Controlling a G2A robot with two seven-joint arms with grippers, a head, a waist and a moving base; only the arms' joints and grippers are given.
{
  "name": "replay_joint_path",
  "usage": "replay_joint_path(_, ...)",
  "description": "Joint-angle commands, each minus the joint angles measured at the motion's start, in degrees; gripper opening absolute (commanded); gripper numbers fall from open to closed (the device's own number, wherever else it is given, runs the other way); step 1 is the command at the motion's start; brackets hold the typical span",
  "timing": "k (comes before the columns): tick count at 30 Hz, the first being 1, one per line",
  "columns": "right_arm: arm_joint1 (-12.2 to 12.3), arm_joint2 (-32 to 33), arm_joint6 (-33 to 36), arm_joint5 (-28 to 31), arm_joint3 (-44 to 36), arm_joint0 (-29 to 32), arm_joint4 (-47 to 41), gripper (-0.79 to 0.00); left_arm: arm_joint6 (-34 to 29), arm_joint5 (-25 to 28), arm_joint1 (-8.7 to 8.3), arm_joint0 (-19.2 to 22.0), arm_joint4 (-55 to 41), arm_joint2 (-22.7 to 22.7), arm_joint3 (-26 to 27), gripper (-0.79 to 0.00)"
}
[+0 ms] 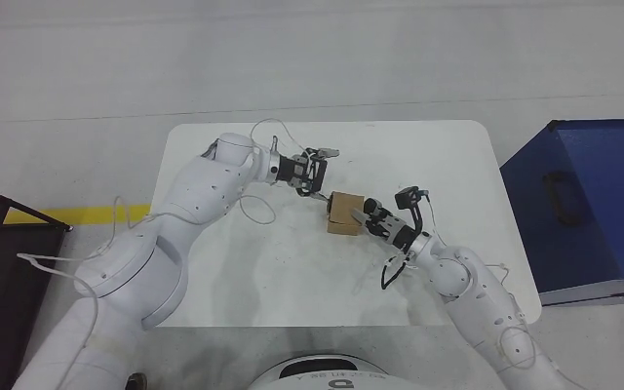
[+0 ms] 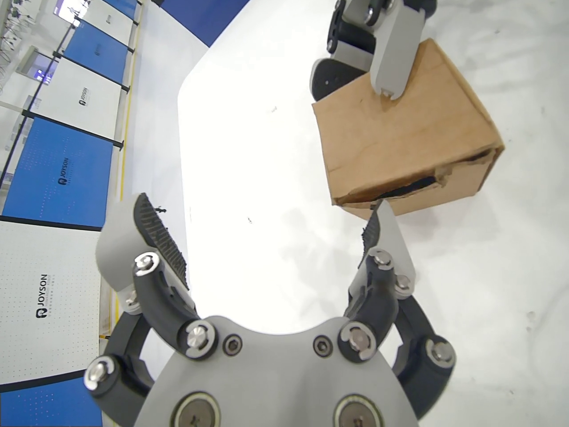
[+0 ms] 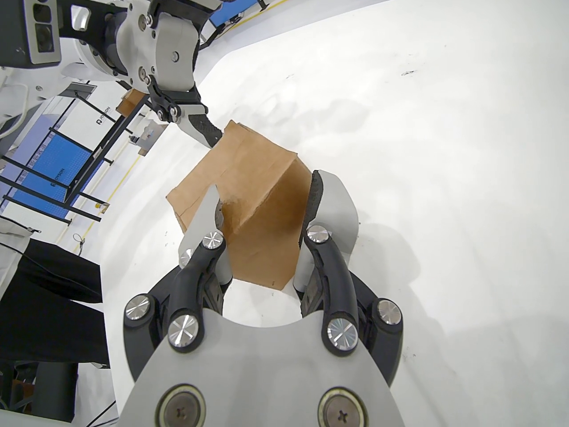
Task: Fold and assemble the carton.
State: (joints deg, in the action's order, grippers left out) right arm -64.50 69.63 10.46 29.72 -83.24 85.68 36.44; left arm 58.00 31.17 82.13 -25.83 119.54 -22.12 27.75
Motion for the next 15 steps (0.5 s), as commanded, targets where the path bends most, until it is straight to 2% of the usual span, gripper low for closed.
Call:
replay_joint_path(1, 0.00, 0.09, -0.06, 0.06, 0.00, 0.06, -0.05, -0.428, 1.46, -0.33, -0.39, 0.04, -1.28, -0.80, 0.08, 0.000)
replay_joint_path(7, 0.00, 0.20, 0.02, 0.32, -0.02, 0.09, -0.12, -0.425, 4.43, -2.26, -1.04, -0.83, -4.20, -2.49, 2.98, 0.000)
replay_joint_path(15, 0.05, 0.72, -0.46, 0.59, -0.15, 0.53, -0.30, -0.422, -0.79, -1.22, 0.09, -1.95, -2.90, -1.07, 4.77, 0.000)
